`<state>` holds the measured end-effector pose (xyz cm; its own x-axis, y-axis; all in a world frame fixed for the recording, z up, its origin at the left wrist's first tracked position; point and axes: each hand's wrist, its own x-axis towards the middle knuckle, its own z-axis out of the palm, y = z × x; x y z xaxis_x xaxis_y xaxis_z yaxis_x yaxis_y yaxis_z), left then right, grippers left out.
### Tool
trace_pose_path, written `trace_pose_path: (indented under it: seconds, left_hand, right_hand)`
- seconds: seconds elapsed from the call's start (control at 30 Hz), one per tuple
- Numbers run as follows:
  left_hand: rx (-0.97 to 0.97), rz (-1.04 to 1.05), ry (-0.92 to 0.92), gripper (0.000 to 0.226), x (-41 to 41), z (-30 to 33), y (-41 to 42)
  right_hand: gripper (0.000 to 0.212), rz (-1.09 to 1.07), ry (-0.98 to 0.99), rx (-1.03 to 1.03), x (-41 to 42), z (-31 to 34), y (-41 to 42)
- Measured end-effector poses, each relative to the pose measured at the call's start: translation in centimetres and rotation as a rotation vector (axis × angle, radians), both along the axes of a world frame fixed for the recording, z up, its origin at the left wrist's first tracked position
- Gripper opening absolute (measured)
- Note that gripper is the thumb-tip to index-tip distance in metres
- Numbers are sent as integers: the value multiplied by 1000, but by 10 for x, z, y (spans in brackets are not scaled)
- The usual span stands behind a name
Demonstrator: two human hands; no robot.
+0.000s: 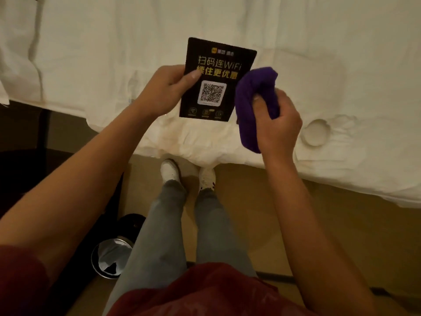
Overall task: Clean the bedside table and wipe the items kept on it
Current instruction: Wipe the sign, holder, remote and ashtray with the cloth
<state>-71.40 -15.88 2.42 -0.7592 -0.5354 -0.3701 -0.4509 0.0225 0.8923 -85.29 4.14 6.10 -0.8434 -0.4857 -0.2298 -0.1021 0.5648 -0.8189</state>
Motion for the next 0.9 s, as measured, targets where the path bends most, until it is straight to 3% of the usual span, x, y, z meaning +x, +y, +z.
trace_pose_path:
  seconds: [0.1, 0.2, 0.3, 0.43, 0.6, 0.77, 0.9]
  left_hand:
    - [253, 103, 103, 24, -2, 19, 4]
    - [486, 127, 214, 28, -6, 26, 14]
    - [728, 214, 250, 46, -11, 32, 23]
    - [1076, 455, 326, 65, -7, 34, 25]
    - [1159, 481, 308, 71, 7, 26, 18]
    - [1243, 453, 267, 59, 12, 25, 29]
    - [1131, 462, 212, 61, 6, 25, 25]
  right_hand:
    - [29, -58, 261, -93, -16, 16, -30]
    - [41, 33, 467, -1, -18, 27, -66]
    - [48, 141, 459, 171, 5, 25, -88]
    - [45, 206, 339, 145, 71, 18, -79]
    - [45, 218, 270, 155, 119, 11, -50]
    - [41, 86, 383, 151, 48, 5, -93]
    - [43, 69, 373, 281, -4, -5, -113]
